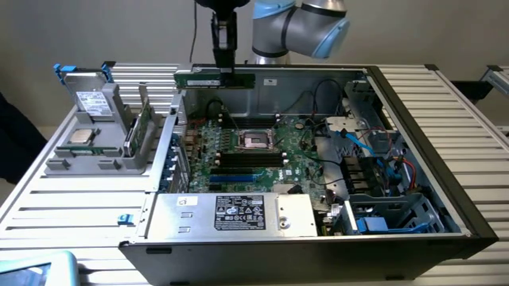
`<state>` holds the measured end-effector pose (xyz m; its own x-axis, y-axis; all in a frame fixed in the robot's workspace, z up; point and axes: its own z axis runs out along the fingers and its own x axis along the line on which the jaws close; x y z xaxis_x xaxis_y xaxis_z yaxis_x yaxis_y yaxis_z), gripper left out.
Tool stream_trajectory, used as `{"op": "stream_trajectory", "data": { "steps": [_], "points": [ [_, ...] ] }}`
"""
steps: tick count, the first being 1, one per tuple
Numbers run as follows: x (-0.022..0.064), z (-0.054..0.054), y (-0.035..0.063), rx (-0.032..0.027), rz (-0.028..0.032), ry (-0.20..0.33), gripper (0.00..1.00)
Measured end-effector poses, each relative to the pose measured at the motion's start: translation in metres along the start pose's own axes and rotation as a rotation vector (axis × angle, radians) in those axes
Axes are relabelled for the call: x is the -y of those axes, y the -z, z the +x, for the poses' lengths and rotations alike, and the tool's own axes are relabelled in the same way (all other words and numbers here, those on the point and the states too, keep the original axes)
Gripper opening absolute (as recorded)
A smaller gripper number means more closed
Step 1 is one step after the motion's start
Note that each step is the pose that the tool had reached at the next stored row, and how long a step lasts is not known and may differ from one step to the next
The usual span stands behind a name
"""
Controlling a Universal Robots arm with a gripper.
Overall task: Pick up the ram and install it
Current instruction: 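Pick up the ram and move it above insertion slot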
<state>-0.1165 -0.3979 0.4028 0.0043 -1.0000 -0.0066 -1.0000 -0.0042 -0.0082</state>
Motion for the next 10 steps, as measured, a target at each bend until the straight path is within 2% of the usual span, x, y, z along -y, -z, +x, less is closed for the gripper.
{"op": "stream_trajectory", "data": {
  "steps": [5, 10],
  "points": [
    [0.0224, -0.008, -0.0087, 0.0000, -0.0001, 0.000, 0.15],
    [0.0407, -0.015, -0.0162, -0.0013, -0.0001, -0.001, 0.15]
  ]
}}
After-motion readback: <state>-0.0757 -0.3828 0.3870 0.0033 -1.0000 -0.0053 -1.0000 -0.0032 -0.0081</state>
